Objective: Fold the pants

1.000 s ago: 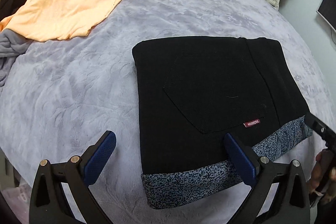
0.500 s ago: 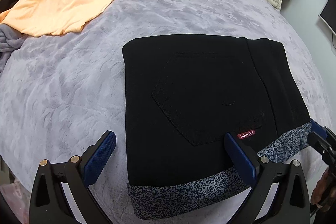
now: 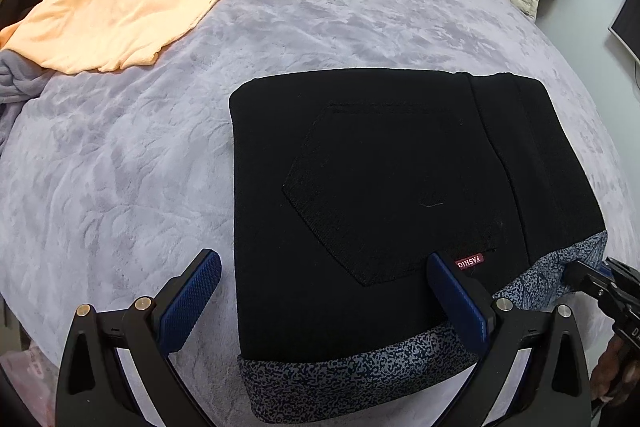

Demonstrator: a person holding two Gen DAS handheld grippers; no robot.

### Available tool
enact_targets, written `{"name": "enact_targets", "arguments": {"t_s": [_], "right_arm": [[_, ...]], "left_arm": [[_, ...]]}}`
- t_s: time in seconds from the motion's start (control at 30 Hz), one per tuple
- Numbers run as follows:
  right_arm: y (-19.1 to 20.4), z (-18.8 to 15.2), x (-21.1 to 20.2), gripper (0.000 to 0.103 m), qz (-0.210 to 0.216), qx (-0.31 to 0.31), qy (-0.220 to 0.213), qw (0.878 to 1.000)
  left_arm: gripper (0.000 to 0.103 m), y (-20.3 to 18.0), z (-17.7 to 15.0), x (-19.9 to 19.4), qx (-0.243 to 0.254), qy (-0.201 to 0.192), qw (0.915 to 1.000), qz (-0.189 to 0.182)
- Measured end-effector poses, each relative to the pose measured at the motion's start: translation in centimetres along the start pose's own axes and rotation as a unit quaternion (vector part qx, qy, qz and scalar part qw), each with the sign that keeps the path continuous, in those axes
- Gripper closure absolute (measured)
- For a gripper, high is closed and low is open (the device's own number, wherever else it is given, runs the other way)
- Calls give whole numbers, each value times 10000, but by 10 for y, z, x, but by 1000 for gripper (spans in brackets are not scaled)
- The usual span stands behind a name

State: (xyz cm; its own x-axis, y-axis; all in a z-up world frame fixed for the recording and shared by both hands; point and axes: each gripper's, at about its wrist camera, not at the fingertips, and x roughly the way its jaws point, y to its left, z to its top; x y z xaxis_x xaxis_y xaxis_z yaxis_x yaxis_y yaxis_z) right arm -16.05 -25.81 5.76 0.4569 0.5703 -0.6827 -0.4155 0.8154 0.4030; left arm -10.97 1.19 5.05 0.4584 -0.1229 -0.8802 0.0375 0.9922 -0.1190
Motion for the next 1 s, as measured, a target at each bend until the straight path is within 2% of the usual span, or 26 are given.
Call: {"name": "enact_targets", "arguments": {"t_s": [0.03,0.1,0.13,0.23,0.33,0.4,0.43,0.47,0.5,0.53,0.6,0.73,0.77,0.8,0.83,0.9,0.93,0.97,1.0], "right_arm": [[4,0,-5,93,-106,-88,-74,9999],[-9,-2,-26,94,-155,309,-396,9986],[-17,-4,-29,98,-339,477,-415,9974],[-22,-11,-11,98,-616,440,38,9971],[-7,1,-19,93,-724,227,-204,9969],[8,19,-28,79,-911,-65,-532,9944],[13,27,-32,53,-1012,-196,-725,9920],[18,39,-32,23,-1181,-307,-909,9883],[22,51,-29,16,-1382,-391,-1051,9840],[25,62,-24,16,-1484,-461,-1092,9818],[27,86,-1,17,-1437,-596,-837,9843],[3,125,56,18,-1744,-114,-145,9845],[-5,129,65,25,-1884,58,-14,9821],[-13,130,72,36,-1920,202,95,9811],[-18,131,79,55,-1618,278,249,9861],[-22,127,82,58,-1451,167,341,9887],[-28,125,80,76,-1223,316,342,9914],[-41,122,76,76,-967,715,332,9922],[-47,118,74,76,-886,931,307,9912]], "left_arm": [[0,1,0,0,33,10,10000,-21],[0,0,0,-1,73,37,9999,-108],[0,0,0,-1,83,19,9999,-72],[0,-3,0,1,176,18,9998,-7],[0,-2,1,-1,171,-25,9998,47],[0,-2,1,0,142,13,9999,35],[0,-2,0,0,138,-3,9999,40],[0,-2,0,-1,134,-20,9999,47],[0,-3,-1,-1,131,-30,9999,55],[0,-3,-1,-1,128,-39,9999,63],[0,-3,-1,-2,121,-44,9999,67],[0,-2,-3,-2,82,-32,10000,41],[0,-2,-3,-2,59,-29,10000,29],[0,-1,-5,-2,29,-26,10000,6],[0,0,-5,-1,0,-23,10000,-4],[0,2,-5,0,-11,-17,10000,-66],[0,2,-5,1,-21,-8,9999,-113],[0,2,-4,1,-46,15,9999,-141],[0,2,-3,1,-61,32,9999,-152]]}}
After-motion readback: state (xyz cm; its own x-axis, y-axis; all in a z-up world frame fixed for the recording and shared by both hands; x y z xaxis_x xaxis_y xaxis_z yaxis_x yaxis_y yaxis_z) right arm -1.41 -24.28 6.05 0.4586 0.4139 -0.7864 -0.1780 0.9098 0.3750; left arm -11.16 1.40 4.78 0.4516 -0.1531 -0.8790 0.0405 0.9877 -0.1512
